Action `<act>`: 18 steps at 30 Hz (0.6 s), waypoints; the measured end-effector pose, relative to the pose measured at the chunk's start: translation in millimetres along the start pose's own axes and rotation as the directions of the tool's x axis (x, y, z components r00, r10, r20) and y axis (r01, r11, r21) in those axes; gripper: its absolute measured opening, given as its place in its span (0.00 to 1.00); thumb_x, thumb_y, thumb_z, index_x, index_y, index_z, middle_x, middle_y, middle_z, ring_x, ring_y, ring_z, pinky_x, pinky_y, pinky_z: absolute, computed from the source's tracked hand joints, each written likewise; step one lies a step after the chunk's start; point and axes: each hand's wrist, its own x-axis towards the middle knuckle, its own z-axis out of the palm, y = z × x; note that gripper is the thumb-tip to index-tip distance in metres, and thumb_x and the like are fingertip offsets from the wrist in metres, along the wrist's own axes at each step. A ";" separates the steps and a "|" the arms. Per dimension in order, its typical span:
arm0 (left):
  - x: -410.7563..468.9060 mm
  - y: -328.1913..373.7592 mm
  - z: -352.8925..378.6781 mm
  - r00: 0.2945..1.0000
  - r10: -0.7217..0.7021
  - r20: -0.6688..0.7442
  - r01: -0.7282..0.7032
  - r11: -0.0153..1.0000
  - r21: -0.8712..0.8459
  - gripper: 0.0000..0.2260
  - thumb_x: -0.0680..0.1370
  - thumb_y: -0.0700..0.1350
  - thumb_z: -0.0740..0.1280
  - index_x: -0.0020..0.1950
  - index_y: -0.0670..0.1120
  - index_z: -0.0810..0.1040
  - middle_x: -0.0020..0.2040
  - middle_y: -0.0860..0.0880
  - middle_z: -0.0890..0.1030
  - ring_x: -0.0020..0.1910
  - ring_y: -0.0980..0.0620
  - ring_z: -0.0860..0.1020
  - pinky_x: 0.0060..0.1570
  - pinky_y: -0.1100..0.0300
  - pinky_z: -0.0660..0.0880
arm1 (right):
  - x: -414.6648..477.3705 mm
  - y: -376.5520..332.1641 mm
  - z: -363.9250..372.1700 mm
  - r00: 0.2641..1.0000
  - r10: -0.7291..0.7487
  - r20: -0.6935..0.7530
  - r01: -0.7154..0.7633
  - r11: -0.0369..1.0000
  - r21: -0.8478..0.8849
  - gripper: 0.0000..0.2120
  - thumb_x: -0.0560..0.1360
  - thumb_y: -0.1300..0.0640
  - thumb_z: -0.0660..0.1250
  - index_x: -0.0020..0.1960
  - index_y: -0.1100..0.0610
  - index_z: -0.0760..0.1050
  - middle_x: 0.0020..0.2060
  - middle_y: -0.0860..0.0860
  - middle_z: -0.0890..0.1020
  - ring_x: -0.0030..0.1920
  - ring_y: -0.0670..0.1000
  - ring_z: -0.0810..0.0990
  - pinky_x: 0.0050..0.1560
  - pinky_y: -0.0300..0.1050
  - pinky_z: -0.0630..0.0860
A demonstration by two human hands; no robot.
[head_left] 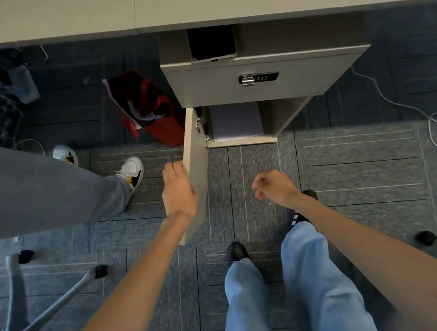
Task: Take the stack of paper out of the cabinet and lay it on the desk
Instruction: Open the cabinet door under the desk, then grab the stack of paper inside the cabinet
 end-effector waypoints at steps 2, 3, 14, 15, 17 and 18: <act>-7.4 8.0 2.4 0.980 0.122 -0.155 -0.114 0.992 0.059 0.27 0.65 0.27 0.66 0.63 0.41 0.70 0.60 0.42 0.71 0.59 0.43 0.71 0.53 0.51 0.76 | 4.8 0.6 -3.1 1.000 -0.020 -0.011 0.020 0.999 0.035 0.12 0.79 0.65 0.57 0.42 0.57 0.77 0.35 0.53 0.82 0.39 0.50 0.81 0.56 0.53 0.79; -10.1 12.6 5.6 0.966 0.195 -0.170 -0.183 0.980 0.083 0.27 0.64 0.27 0.65 0.62 0.41 0.71 0.60 0.42 0.72 0.58 0.43 0.71 0.55 0.51 0.75 | 7.3 1.7 -4.7 0.999 -0.027 -0.019 0.028 0.999 0.036 0.12 0.78 0.65 0.58 0.41 0.56 0.76 0.35 0.53 0.82 0.39 0.50 0.81 0.55 0.53 0.79; 67.8 63.6 117.7 0.972 0.234 -0.033 -0.236 0.953 -0.189 0.08 0.78 0.38 0.62 0.55 0.45 0.76 0.56 0.46 0.76 0.54 0.47 0.77 0.52 0.48 0.77 | 99.4 52.4 -24.7 0.977 -0.084 -0.196 0.067 0.993 -0.095 0.12 0.75 0.66 0.60 0.41 0.51 0.76 0.45 0.55 0.83 0.47 0.55 0.81 0.52 0.53 0.80; 81.2 65.8 132.1 0.971 0.238 -0.035 -0.240 0.952 -0.192 0.07 0.78 0.39 0.62 0.55 0.45 0.76 0.56 0.46 0.76 0.54 0.47 0.78 0.52 0.49 0.77 | 115.8 59.8 -25.3 0.971 -0.099 -0.216 0.076 0.991 -0.110 0.09 0.76 0.64 0.60 0.45 0.54 0.78 0.46 0.56 0.83 0.48 0.55 0.81 0.54 0.53 0.79; 110.3 67.5 161.6 0.966 0.256 -0.037 -0.258 0.946 -0.196 0.07 0.78 0.39 0.62 0.54 0.45 0.77 0.56 0.45 0.77 0.54 0.46 0.78 0.53 0.48 0.77 | 150.5 74.2 -26.7 0.960 -0.107 -0.257 0.082 0.991 -0.106 0.08 0.76 0.63 0.60 0.48 0.57 0.78 0.45 0.55 0.81 0.47 0.54 0.80 0.54 0.53 0.78; 124.5 67.1 175.4 0.965 0.260 -0.037 -0.262 0.946 -0.192 0.07 0.78 0.39 0.62 0.53 0.44 0.78 0.55 0.45 0.77 0.53 0.46 0.79 0.53 0.49 0.77 | 167.0 80.7 -26.8 0.957 -0.105 -0.270 0.086 0.993 -0.080 0.08 0.76 0.64 0.60 0.47 0.56 0.77 0.45 0.55 0.81 0.48 0.54 0.81 0.53 0.54 0.79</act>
